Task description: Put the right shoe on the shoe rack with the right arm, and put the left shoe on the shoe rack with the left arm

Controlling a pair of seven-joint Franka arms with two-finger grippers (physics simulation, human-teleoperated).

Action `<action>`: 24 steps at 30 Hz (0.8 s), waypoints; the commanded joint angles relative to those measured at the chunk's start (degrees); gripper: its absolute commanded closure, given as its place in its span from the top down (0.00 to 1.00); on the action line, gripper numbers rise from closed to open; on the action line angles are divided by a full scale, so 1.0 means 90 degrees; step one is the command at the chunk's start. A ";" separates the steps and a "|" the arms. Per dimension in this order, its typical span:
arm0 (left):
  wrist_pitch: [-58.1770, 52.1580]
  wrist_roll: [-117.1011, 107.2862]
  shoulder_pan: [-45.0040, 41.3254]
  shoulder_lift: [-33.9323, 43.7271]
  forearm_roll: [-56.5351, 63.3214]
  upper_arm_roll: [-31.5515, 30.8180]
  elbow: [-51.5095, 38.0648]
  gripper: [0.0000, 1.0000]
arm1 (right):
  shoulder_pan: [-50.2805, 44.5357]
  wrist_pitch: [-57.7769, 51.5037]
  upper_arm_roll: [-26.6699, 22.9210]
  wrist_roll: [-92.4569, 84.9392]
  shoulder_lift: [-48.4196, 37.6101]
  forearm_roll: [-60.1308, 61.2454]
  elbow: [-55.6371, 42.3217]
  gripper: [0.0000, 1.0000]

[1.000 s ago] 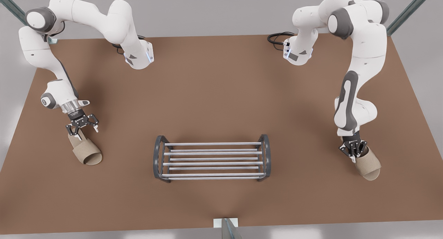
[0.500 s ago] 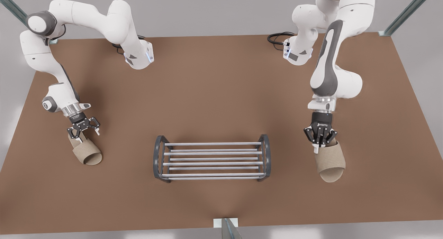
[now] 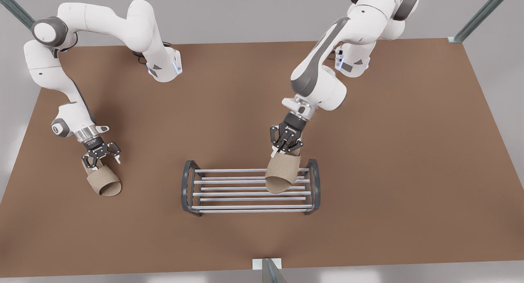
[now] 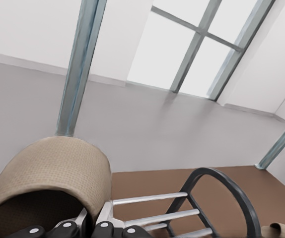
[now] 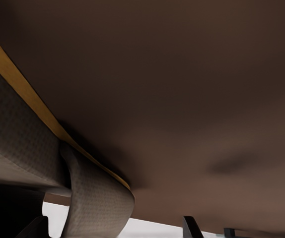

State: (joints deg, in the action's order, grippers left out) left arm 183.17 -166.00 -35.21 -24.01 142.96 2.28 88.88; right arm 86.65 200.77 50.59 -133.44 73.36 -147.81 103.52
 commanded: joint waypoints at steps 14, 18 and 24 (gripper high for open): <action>-0.1064 -0.4563 0.0026 -0.1121 -0.0123 0.0020 -0.0227 0.21 | -0.0321 -0.0013 -0.0084 -0.0027 0.0052 0.0222 -0.0213 1.00; -0.1065 -0.4485 0.0104 -0.1170 -0.0103 0.0039 -0.0227 0.21 | -0.0409 -0.0013 -0.0084 -0.0017 0.0052 0.0261 -0.0223 1.00; -0.1104 -0.4329 0.0094 -0.1336 -0.0064 0.0039 -0.0218 0.26 | -0.0487 -0.0013 -0.0075 -0.0027 0.0043 0.0310 -0.0262 1.00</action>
State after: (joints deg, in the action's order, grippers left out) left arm 174.06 -166.00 -34.36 -35.99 142.23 2.65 86.93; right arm 82.34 200.72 49.84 -133.58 73.88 -145.30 101.18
